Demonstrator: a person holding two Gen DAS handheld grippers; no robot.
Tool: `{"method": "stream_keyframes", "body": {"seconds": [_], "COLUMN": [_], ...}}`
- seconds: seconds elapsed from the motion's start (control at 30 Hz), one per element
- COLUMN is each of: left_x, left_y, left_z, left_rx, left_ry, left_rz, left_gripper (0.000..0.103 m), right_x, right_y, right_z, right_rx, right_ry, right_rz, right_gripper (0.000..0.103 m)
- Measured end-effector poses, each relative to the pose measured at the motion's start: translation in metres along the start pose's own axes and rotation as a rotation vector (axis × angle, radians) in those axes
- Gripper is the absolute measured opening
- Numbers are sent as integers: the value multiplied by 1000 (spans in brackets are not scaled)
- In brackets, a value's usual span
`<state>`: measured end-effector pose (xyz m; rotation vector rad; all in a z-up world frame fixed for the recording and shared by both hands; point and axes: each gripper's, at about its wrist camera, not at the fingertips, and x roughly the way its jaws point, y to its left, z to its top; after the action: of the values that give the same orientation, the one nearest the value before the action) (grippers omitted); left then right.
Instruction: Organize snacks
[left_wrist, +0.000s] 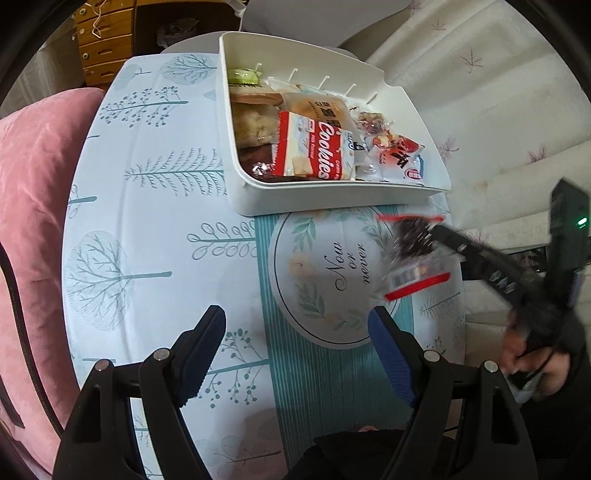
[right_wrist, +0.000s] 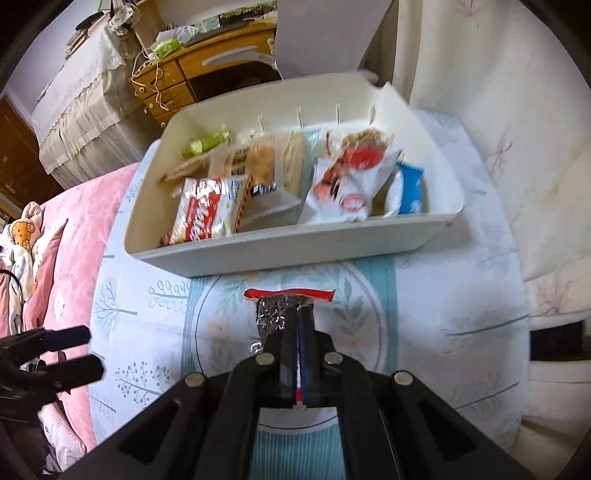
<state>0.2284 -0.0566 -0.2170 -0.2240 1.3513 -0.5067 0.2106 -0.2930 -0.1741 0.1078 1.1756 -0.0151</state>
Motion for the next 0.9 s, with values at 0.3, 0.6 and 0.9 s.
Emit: {"method": "stream_keyframes", "body": {"seconds": [0.3, 0.6, 0.9], "left_x": [-8, -22, -35], "left_y": [-7, -6, -9], "left_z": [0, -4, -11], "left_rx": [25, 36, 15], "left_ry": [-30, -70, -116], "left_rz": [-22, -8, 38], "left_gripper": [78, 78, 82], "right_x": [-51, -81, -67], "right_y": [-5, 8, 25], "right_z": [45, 110, 120], "right_rx": [-15, -72, -180], "right_ry": [-158, -376, -363], "right_rz": [10, -27, -101], "right_gripper": [0, 0, 60]}}
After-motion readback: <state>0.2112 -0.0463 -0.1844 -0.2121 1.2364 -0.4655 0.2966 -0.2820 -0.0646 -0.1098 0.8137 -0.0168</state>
